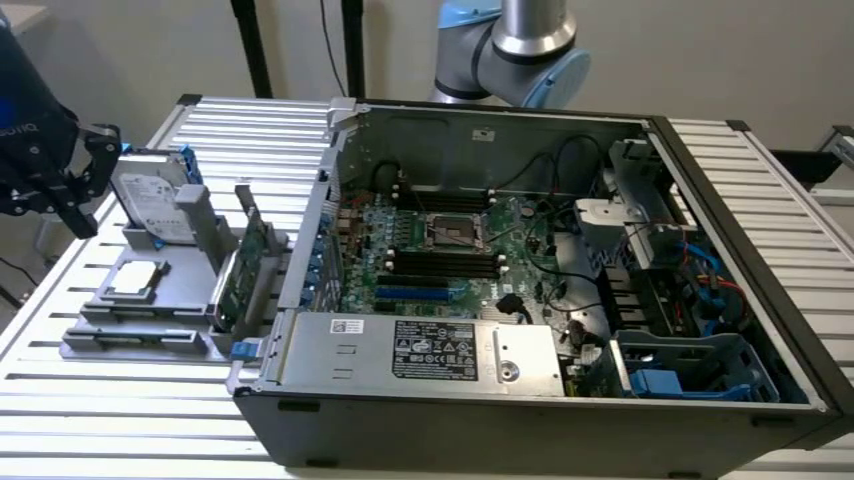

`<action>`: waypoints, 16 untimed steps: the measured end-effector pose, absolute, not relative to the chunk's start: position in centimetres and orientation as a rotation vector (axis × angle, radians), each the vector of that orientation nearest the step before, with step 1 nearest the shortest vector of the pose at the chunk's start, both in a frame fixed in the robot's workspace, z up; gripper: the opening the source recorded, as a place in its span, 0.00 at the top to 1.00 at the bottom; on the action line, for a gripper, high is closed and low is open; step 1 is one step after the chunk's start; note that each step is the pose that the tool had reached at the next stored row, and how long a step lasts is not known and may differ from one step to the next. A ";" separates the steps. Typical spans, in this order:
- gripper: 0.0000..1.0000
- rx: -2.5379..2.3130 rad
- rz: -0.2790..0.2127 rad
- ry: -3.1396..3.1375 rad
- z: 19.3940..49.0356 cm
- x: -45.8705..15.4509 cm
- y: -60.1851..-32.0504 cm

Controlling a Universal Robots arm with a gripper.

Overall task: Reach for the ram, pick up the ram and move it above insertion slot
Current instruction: 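Pick up the ram and move it above insertion slot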

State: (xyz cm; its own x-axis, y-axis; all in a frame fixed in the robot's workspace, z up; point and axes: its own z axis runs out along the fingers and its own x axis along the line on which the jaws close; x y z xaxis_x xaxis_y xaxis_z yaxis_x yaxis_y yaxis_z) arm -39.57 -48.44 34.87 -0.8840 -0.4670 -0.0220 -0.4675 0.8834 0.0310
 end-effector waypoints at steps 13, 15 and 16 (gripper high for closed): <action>0.89 -0.986 0.057 2.947 34.9 -39.5 -48.5; 0.89 -1.020 0.058 2.932 34.9 -39.5 -48.5; 0.89 -1.037 0.058 2.925 34.9 -39.5 -48.5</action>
